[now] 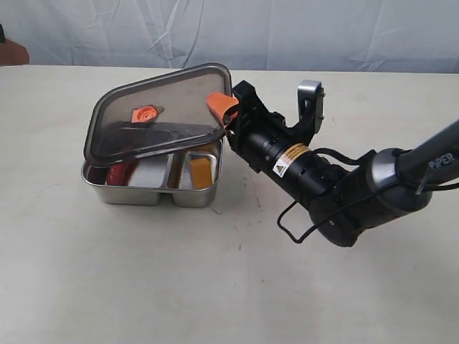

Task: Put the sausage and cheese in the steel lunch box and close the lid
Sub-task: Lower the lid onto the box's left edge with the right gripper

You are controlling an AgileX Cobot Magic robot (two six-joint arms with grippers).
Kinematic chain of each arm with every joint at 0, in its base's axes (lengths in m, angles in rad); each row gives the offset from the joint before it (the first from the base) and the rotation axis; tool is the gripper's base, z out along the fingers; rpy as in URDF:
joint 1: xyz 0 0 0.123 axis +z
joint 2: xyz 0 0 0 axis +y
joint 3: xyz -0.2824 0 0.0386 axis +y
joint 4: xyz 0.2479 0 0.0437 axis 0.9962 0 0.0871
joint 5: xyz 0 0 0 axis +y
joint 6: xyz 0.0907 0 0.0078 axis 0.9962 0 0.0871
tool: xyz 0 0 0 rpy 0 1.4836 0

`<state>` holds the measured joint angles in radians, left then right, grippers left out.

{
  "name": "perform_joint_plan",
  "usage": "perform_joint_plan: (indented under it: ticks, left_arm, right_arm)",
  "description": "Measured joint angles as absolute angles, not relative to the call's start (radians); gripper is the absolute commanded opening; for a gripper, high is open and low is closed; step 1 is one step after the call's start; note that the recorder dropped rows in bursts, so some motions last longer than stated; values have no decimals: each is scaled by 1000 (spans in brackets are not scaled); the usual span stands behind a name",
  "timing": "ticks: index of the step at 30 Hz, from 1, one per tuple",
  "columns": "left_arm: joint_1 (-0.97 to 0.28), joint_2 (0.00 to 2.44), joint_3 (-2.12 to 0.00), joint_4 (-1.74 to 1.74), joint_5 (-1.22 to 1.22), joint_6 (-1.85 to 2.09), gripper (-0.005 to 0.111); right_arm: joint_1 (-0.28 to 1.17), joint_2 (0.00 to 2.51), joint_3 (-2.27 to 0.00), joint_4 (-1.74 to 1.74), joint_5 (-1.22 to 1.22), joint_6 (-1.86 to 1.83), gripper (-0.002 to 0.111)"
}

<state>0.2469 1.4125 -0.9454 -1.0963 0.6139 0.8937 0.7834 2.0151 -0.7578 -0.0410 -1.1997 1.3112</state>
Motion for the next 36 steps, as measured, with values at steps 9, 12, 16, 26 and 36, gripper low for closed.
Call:
perform_joint_plan:
  ticks: [9, 12, 16, 26, 36]
  left_arm:
    - [247, 1413, -945, -1098, 614, 894, 59]
    - [247, 1413, -945, -1098, 614, 894, 59]
    - [247, 1413, -945, -1096, 612, 894, 59]
    - [247, 1413, -945, -1096, 610, 894, 59]
    - [247, 1413, -945, -1096, 607, 894, 59]
  right_arm:
    - [872, 2086, -756, 116, -1205, 1314, -1]
    - [887, 2089, -756, 152, -1203, 1311, -1]
    - [895, 2089, -756, 183, -1205, 1290, -1]
    - [897, 2089, -756, 174, -1198, 1283, -1]
    - [897, 2089, -756, 135, -1117, 1337, -1]
